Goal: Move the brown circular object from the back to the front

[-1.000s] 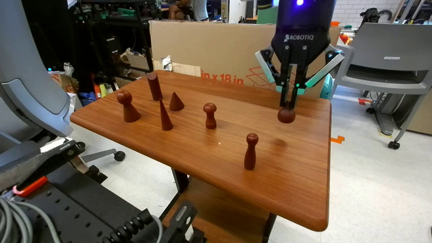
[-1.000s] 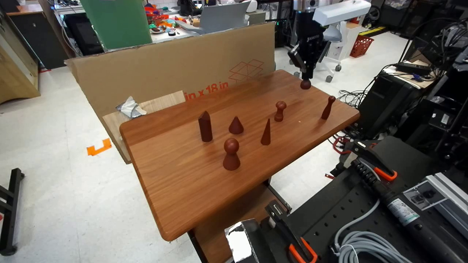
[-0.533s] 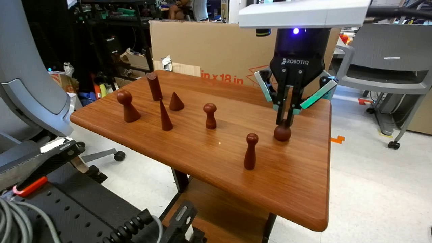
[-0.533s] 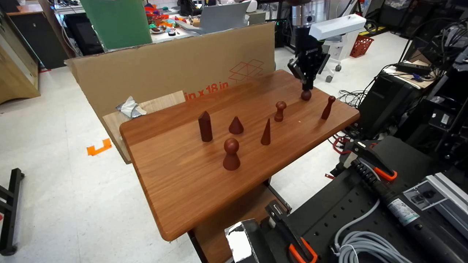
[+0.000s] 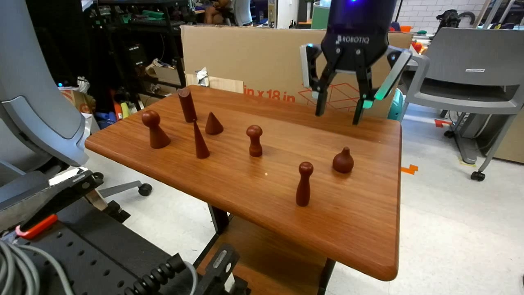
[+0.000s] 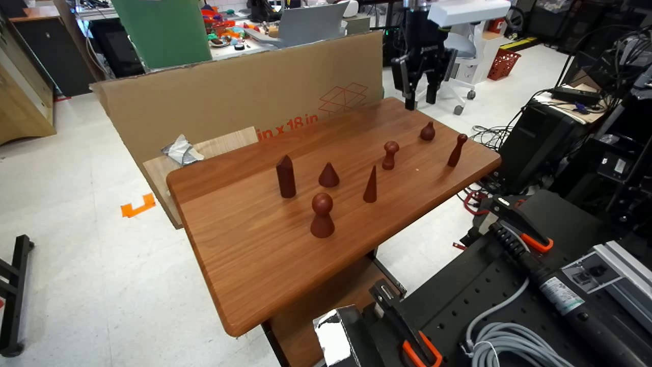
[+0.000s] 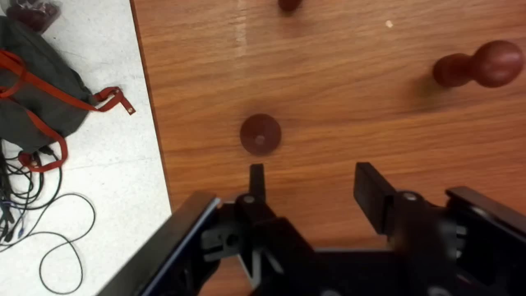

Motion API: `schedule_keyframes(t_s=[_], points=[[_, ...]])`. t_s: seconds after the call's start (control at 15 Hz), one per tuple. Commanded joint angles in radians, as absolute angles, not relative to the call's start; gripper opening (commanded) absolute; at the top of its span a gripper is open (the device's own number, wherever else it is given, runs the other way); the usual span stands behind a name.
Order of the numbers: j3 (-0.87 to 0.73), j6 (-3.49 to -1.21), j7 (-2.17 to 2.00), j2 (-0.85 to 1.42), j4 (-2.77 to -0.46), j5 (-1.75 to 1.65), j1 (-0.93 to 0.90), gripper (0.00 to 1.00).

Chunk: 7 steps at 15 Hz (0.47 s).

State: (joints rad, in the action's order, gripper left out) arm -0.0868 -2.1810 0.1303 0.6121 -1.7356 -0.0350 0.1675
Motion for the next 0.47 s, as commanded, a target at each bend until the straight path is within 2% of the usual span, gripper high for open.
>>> schedule_keyframes(t_s=[0.0,0.07,0.13,0.2,0.27,0.33,0.4], points=[[-0.063,-2.232,0.161,0.386,-1.925,-0.052,0.138,0.91],[-0.064,-2.224,0.154,0.349,-1.942,-0.070,0.121,0.98],[-0.060,-2.198,0.157,0.318,-1.949,-0.085,0.108,1.00],[-0.066,-2.188,0.144,0.418,-1.858,-0.058,0.126,1.00],[-0.064,-2.184,0.141,0.387,-1.875,-0.060,0.116,0.94],[-0.064,-2.183,0.140,0.379,-1.877,-0.060,0.113,1.00],[-0.065,-2.184,0.140,0.385,-1.877,-0.060,0.115,1.00]])
